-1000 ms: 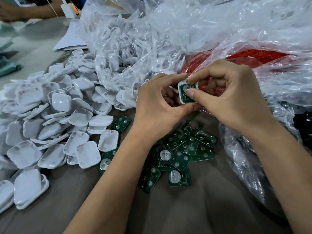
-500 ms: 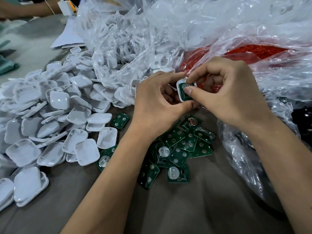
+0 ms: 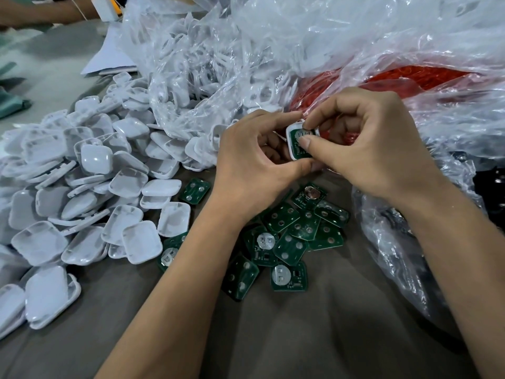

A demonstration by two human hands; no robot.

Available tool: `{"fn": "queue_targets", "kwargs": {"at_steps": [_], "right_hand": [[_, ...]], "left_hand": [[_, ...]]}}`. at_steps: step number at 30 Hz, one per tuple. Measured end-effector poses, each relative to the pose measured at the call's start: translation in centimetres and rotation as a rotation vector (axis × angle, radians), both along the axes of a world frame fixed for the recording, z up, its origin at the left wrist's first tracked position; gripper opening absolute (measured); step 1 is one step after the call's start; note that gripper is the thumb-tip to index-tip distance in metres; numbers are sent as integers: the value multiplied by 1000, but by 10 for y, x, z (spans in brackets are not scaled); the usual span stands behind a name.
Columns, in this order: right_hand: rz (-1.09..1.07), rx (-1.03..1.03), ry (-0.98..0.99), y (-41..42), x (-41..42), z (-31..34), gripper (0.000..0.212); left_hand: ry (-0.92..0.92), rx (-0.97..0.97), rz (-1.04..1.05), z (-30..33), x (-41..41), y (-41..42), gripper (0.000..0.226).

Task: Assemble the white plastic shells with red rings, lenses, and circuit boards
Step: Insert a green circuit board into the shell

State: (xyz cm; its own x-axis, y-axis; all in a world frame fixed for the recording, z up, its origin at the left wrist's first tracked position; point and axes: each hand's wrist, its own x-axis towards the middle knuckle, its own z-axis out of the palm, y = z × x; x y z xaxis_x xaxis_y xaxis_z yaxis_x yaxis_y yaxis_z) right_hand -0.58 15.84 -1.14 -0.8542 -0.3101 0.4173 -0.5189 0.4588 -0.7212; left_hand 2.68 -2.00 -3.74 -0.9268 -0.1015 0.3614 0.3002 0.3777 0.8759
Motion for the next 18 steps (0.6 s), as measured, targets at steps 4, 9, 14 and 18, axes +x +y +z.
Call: {"fn": "queue_targets", "kwargs": {"at_steps": [4,9,14,18], "right_hand": [[-11,3,3,-1,1,-3,14],[-30,2,-28,-6,-1,-7,11],[-46,-4,-57,-9,-1,-9,11],[-72,-91,-60,-9,-1,-8,5]], "left_hand": [[-18,3,3,-2,-1,-1,62],[-43,3,1,-6,-4,-2,60],[-49,9,-10,-7,-5,-2,60],[-41,-4,10,-7,-4,-3,61]]}}
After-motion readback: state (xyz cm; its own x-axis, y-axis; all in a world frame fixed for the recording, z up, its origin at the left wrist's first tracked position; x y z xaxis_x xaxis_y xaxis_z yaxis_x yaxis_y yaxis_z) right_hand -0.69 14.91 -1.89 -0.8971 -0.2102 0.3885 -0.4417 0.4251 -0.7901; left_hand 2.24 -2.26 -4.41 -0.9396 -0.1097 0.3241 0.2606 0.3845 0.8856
